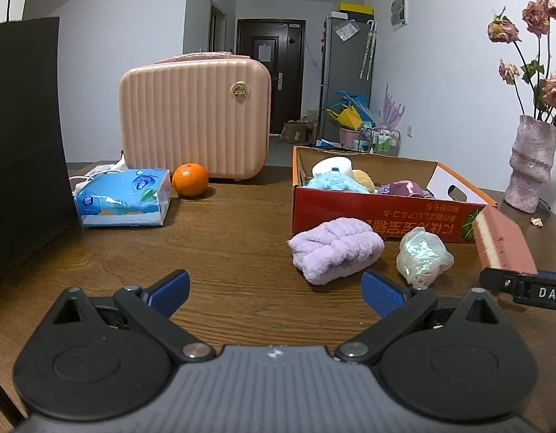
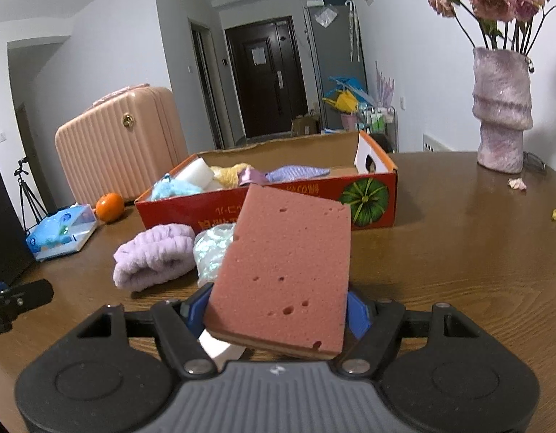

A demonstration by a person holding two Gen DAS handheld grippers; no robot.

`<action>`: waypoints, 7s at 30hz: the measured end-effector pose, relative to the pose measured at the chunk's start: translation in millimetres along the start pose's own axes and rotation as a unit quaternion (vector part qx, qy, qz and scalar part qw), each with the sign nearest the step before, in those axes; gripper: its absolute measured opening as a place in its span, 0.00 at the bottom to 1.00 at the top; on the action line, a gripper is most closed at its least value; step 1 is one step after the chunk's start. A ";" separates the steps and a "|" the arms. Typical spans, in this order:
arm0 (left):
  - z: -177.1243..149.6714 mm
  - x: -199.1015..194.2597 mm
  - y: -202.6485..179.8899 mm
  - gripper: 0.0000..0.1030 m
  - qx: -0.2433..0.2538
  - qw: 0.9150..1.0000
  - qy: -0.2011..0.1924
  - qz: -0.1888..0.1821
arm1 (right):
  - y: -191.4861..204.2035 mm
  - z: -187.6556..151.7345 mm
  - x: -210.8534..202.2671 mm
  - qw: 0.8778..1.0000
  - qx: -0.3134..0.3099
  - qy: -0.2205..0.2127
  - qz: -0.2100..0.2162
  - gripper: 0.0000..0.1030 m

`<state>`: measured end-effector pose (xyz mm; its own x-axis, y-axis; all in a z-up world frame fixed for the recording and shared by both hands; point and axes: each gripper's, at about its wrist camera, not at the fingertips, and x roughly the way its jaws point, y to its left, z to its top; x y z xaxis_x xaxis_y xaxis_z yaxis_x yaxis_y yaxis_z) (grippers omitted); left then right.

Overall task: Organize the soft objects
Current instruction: 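Lift the pink sponge with the right gripper while the left closes on the white foam wedge, then carry the foam wedge in the left gripper to the box while the right carries the sponge, then open both grippers to drop the foam wedge and pink sponge into the box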

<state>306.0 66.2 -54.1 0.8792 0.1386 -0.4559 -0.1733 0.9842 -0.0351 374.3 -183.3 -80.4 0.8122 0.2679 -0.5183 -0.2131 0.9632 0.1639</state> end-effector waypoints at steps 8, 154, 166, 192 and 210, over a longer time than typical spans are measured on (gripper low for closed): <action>0.9 3.0 -17.5 1.00 0.009 1.000 0.005 0.000 | -11.1 0.5 -9.7 0.999 -0.022 -0.022 -0.008 0.70; 53.6 63.4 -58.9 0.35 0.002 0.999 -0.030 -0.044 | 12.3 19.7 17.4 0.981 -0.111 -0.144 -0.061 0.70; 73.2 89.8 -76.0 0.35 0.002 0.998 -0.044 -0.053 | 10.8 39.3 40.6 0.978 -0.111 -0.163 -0.064 0.70; 117.5 164.0 -104.8 0.35 -0.026 0.997 -0.057 -0.048 | -7.4 91.9 107.4 0.975 -0.097 -0.188 -0.074 0.70; 129.4 215.5 -111.2 0.35 -0.039 0.998 -0.034 -0.024 | -15.7 122.3 157.2 0.977 -0.077 -0.178 -0.085 0.70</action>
<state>572.2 0.8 -33.4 0.9148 0.1007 -0.3911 -0.1615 0.9788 -0.1257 571.8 -159.0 -61.8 0.9744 0.1060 -0.1981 -0.1163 0.9924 -0.0410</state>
